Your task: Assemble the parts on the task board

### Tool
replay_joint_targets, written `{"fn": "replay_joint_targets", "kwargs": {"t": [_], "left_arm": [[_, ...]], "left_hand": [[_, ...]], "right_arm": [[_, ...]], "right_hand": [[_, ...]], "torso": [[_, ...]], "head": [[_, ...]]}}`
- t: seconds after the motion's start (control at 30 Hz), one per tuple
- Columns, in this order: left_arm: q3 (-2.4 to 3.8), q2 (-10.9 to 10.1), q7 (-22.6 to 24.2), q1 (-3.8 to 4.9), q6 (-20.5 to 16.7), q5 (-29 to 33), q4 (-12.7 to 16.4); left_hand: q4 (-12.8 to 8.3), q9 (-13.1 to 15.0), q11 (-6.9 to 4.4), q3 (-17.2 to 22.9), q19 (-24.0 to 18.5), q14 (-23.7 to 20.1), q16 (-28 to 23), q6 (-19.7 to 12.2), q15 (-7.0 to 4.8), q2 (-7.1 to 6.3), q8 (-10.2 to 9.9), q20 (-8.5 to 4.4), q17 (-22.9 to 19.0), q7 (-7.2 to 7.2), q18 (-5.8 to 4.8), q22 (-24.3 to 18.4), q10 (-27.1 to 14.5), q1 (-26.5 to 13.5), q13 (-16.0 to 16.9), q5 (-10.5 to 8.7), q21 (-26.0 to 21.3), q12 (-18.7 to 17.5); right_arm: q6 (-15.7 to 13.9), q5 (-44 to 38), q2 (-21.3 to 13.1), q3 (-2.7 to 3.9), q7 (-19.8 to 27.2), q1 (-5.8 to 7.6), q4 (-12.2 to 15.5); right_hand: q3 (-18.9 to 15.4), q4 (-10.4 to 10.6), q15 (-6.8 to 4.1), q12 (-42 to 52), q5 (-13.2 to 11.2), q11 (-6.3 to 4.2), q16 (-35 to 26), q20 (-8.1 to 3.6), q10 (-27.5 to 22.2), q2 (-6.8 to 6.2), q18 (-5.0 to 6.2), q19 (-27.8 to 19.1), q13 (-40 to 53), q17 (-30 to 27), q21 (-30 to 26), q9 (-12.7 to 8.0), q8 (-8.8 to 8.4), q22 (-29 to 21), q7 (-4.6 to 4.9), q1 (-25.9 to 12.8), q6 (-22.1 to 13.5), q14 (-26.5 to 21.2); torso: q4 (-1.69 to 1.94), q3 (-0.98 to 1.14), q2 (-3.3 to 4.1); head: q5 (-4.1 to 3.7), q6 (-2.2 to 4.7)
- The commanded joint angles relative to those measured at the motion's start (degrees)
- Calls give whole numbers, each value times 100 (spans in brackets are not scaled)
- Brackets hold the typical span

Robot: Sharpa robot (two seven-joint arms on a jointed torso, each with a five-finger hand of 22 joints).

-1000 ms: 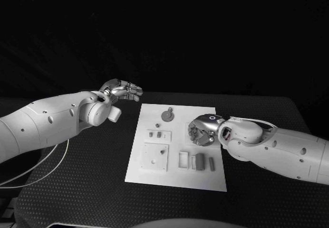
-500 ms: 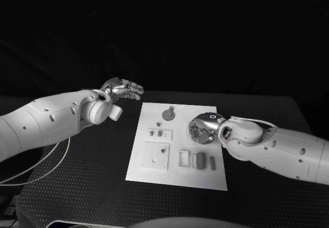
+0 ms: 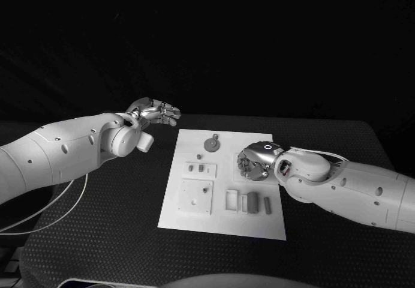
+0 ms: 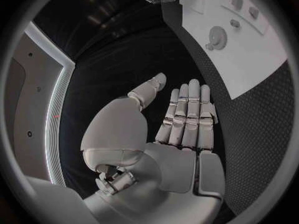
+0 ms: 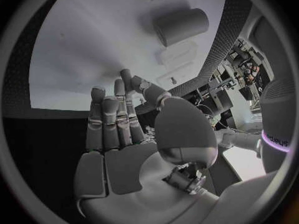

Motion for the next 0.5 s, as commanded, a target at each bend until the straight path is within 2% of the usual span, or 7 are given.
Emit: {"fn": "replay_joint_targets", "kwargs": {"t": [0.03, 0.5], "left_arm": [[4, 13, 54, 6, 73, 25, 5], [3, 12, 58, 5, 66, 25, 3]], "left_hand": [[11, -6, 13, -19, 26, 36, -21, -14, 15, -7, 18, 19, 12, 22, -43, -3, -1, -49, -10, 16, -30, 2], [12, -8, 14, -19, 25, 39, -28, -16, 15, -4, 19, 19, 21, 24, -43, -3, -2, -51, -15, 16, -30, 1]], "right_arm": [[-68, -172, 5, -7, -34, -16, -6], [-355, -193, -14, -4, -21, -17, 32]], "right_hand": [[17, -28, -2, 26, 19, 4, 35, -6, 52, 117, -6, 49, 9, 11, 40, 72, 57, 105, -37, 73, 84, 44], [68, -26, -30, 25, 19, -21, 60, -43, 111, 153, -6, 117, 43, 34, 78, 92, 61, 108, -62, 134, 142, 99]], "torso": [[0, 1, 0], [2, -1, 0]], "head": [[-3, -4], [-10, 0]]}}
